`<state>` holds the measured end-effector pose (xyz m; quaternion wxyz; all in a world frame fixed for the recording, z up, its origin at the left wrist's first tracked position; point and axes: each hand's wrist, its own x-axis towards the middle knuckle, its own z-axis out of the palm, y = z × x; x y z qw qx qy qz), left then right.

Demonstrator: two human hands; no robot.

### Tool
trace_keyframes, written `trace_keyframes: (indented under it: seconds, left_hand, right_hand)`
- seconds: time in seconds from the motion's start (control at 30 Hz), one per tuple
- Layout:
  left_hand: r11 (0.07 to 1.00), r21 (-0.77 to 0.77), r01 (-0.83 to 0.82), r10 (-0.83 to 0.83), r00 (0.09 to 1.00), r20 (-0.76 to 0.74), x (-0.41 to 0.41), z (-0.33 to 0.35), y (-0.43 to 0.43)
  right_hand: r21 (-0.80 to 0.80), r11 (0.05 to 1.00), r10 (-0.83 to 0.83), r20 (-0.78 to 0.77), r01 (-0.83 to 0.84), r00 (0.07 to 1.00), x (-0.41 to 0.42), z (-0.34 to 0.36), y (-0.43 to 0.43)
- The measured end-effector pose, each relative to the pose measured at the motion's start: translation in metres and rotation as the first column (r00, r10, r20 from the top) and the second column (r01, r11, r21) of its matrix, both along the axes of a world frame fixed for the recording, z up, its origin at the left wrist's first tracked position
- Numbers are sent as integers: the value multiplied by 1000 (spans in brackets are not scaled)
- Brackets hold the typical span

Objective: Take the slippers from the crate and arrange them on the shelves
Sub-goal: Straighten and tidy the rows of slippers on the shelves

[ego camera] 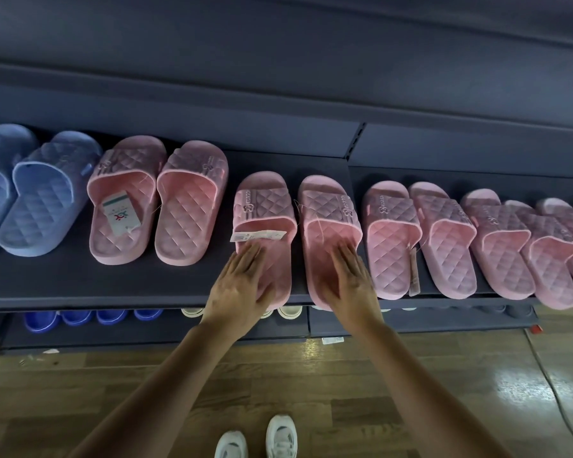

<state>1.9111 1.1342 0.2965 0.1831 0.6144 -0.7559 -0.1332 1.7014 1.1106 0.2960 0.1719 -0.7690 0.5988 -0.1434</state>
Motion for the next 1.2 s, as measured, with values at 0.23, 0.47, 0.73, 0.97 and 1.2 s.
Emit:
trace_keyframes:
  seconds: [0.23, 0.47, 0.73, 0.97, 1.2]
  left_hand:
    - [994, 102, 22, -27, 999, 45, -8, -5, -5]
    - [997, 74, 18, -22, 999, 46, -8, -3, -16]
    - [1000, 4, -16, 16, 1000, -8, -6, -9, -44]
    - [998, -48, -47, 46, 999, -20, -3, -14, -66]
    - [999, -49, -9, 9, 1000, -18, 1, -15, -69]
  right_hand:
    - [-10, 1000, 5, -109, -6, 994, 6, -8, -1]
    - [70, 997, -22, -123, 30, 992, 31, -5, -18]
    - [71, 997, -35, -91, 41, 995, 42, -4, -44]
    - [63, 998, -21, -114, 28, 993, 46, -5, -66]
    - [73, 997, -1, -140, 11, 990, 45, -1, -67]
